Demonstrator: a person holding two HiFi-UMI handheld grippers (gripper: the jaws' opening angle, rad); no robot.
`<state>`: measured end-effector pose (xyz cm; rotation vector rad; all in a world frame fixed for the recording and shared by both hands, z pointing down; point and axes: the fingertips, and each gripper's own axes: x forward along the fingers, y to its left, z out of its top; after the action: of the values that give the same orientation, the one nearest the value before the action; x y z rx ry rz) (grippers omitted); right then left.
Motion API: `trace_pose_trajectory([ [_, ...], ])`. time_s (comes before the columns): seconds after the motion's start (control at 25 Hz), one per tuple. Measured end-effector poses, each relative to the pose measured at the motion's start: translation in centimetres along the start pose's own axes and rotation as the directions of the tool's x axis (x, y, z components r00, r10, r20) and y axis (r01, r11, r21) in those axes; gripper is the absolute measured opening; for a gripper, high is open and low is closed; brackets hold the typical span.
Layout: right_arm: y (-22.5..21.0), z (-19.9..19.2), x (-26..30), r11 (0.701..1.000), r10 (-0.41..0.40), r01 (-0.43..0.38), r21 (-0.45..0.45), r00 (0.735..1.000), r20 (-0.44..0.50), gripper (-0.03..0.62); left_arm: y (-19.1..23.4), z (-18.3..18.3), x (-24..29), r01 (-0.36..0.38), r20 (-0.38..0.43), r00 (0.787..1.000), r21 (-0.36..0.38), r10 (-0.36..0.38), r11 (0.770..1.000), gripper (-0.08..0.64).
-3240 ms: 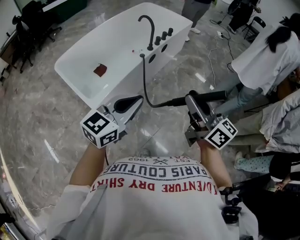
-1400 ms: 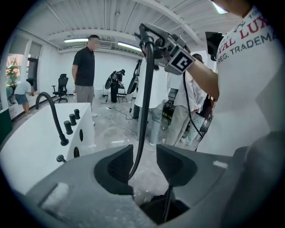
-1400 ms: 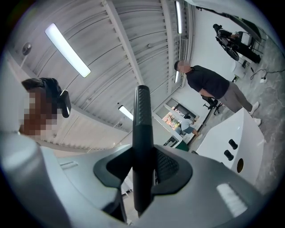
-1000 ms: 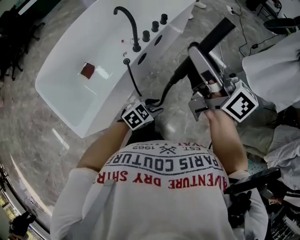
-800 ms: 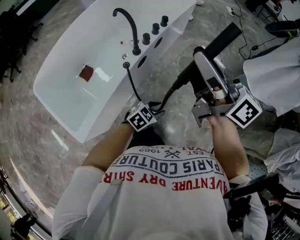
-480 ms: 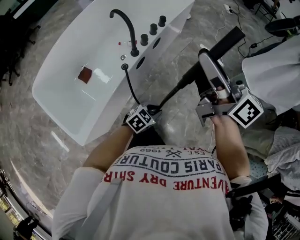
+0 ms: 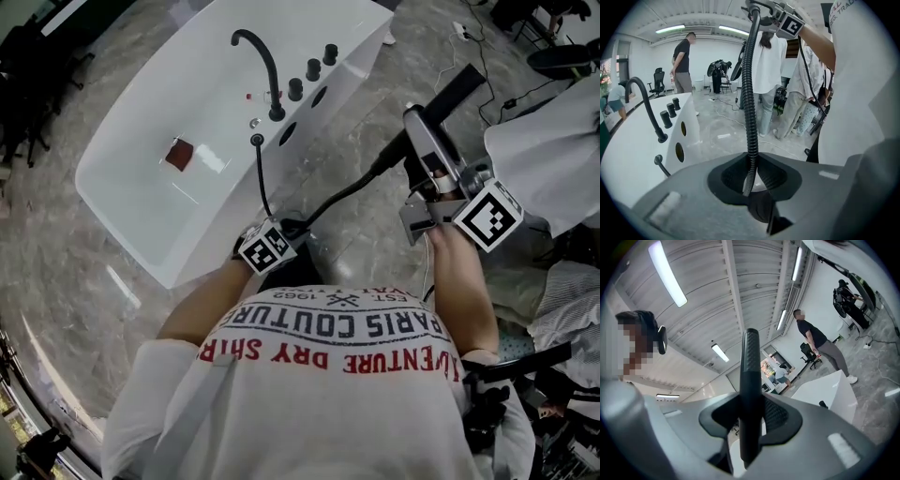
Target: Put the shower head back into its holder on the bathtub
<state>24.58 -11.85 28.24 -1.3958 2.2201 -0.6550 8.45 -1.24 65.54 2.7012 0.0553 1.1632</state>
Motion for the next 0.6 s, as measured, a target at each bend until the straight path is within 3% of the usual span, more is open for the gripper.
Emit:
trace_pose_trajectory([
  [0.24, 0.0, -0.5, -1.4, 0.986, -0.079, 0.07, -0.15, 0.995, -0.053, 0.13, 1.4, 1.2, -5.0, -0.093, 0.04, 0.995, 0.0, 0.093, 0.996, 0.064],
  [0.6, 1.6, -2.3, -4.0, 0.98, -0.079, 0.058, -0.19, 0.991, -0.106, 0.13, 4.4, 4.9, -12.7, -0.22, 0.118, 0.969, -0.001, 0.218, 0.976, 0.064],
])
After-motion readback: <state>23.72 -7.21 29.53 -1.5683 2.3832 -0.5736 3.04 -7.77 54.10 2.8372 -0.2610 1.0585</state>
